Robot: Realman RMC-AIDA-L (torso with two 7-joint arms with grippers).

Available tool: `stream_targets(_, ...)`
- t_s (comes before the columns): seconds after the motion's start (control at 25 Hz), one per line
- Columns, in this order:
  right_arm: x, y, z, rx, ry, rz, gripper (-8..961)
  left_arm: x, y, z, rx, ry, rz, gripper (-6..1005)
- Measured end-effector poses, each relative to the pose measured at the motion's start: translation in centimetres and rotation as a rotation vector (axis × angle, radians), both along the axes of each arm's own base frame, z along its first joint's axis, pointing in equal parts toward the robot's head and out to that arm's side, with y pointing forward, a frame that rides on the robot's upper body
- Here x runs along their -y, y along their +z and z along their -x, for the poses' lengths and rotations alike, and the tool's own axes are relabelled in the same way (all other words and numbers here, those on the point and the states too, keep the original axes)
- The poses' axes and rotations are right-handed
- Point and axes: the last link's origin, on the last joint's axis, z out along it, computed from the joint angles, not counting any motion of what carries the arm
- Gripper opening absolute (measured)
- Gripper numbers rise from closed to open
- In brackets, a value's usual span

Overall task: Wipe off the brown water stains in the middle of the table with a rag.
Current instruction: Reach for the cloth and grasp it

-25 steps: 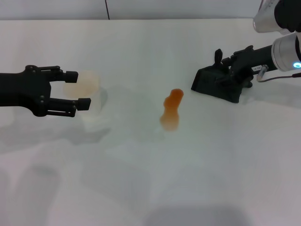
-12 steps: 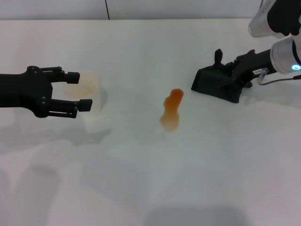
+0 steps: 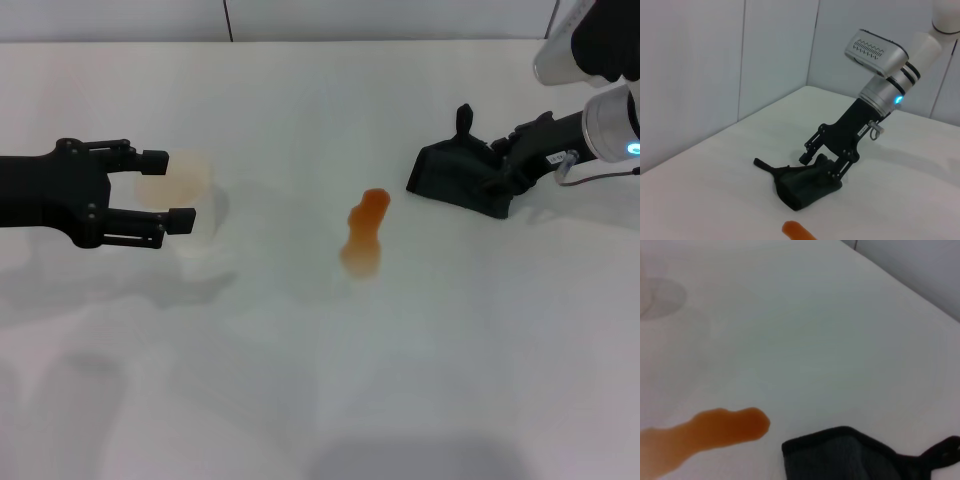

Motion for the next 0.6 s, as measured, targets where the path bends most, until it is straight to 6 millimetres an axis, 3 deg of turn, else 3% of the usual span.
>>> stream_targets(0.24,0.08,-0.15,-0.06,0.000,-0.004,0.006,706,-0.02,0.06,-0.01,0.006,-0.003,-0.009,872)
stream_targets(0.6,0.23,-0.34,0.10,0.006,0.006,0.015,462,-0.01,0.08,0.00,0.007,-0.002,-0.010,872)
